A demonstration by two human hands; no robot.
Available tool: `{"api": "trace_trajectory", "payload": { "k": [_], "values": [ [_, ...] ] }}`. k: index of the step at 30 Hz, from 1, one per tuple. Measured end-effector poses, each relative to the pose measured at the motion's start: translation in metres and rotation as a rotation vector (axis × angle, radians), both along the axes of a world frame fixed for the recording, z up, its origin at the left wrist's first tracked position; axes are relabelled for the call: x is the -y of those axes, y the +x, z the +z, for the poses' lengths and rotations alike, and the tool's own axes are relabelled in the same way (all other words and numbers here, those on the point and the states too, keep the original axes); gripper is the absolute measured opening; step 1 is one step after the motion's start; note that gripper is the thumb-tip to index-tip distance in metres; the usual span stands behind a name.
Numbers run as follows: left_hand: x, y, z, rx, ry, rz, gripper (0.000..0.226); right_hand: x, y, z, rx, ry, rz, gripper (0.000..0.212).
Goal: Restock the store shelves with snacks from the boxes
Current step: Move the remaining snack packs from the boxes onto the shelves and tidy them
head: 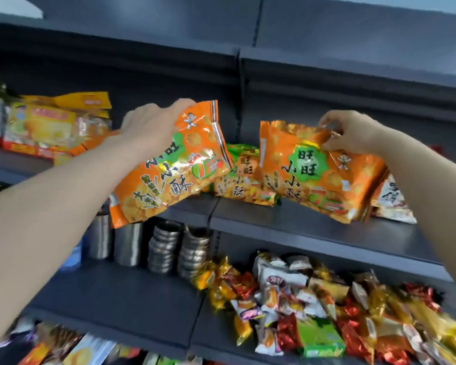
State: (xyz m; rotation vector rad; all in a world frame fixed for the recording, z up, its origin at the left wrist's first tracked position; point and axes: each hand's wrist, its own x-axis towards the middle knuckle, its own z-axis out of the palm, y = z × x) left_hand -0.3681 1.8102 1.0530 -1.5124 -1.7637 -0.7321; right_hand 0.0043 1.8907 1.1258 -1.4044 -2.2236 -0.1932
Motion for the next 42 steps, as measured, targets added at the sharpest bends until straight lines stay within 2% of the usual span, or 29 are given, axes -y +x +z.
{"api": "trace_trajectory", "payload": {
  "k": [2, 4, 8, 11, 12, 15, 16, 18, 23, 27, 31, 33, 35, 37, 39, 42],
  "values": [
    [-0.012, 0.032, 0.008, 0.048, -0.023, -0.080, 0.054, -0.020, 0.036, 0.001, 0.055, -0.028, -0.070, 0.043],
    [-0.031, 0.067, 0.013, 0.021, -0.031, -0.140, 0.053, -0.043, 0.069, -0.001, 0.075, -0.055, -0.137, 0.046],
    [-0.081, 0.097, 0.016, -0.015, -0.086, -0.161, 0.060, -0.086, 0.108, -0.025, 0.120, -0.105, -0.184, 0.043],
    [-0.112, 0.116, 0.014, -0.034, -0.111, -0.188, 0.067, -0.121, 0.118, -0.056, 0.228, -0.124, -0.225, 0.045],
    [-0.121, 0.118, 0.012, -0.037, -0.125, -0.187, 0.067, -0.131, 0.118, -0.065, 0.266, -0.142, -0.244, 0.055],
    [-0.142, 0.122, 0.005, -0.030, -0.161, -0.176, 0.065, -0.165, 0.116, -0.081, 0.448, -0.122, -0.308, 0.107],
    [-0.146, 0.124, 0.004, -0.028, -0.182, -0.174, 0.064, -0.173, 0.112, -0.083, 0.484, -0.098, -0.299, 0.115],
    [-0.150, 0.128, 0.001, -0.014, -0.217, -0.185, 0.058, -0.188, 0.101, -0.084, 0.503, -0.051, -0.253, 0.117],
    [-0.154, 0.130, -0.006, -0.027, -0.266, -0.217, 0.053, -0.237, 0.071, -0.096, 0.504, 0.083, -0.208, 0.104],
    [-0.152, 0.138, -0.013, -0.051, -0.353, -0.242, 0.055, -0.271, 0.060, -0.117, 0.412, 0.147, -0.199, 0.099],
    [-0.148, 0.137, -0.015, -0.037, -0.363, -0.248, 0.052, -0.268, 0.064, -0.129, 0.371, 0.200, -0.182, 0.096],
    [-0.144, 0.139, -0.012, -0.038, -0.370, -0.254, 0.048, -0.250, 0.065, -0.125, 0.267, 0.226, -0.138, 0.092],
    [-0.140, 0.146, -0.008, -0.062, -0.372, -0.273, 0.047, -0.231, 0.066, -0.115, 0.064, 0.243, -0.019, 0.075],
    [-0.138, 0.156, -0.005, -0.075, -0.369, -0.323, 0.045, -0.206, 0.066, -0.100, -0.219, 0.129, 0.153, 0.059],
    [-0.141, 0.170, -0.002, -0.074, -0.363, -0.387, 0.041, -0.176, 0.064, -0.086, -0.471, -0.099, 0.309, 0.055],
    [-0.149, 0.199, 0.003, -0.010, -0.315, -0.514, 0.036, -0.141, 0.067, -0.078, -0.532, -0.393, 0.427, 0.052]
  ]
}}
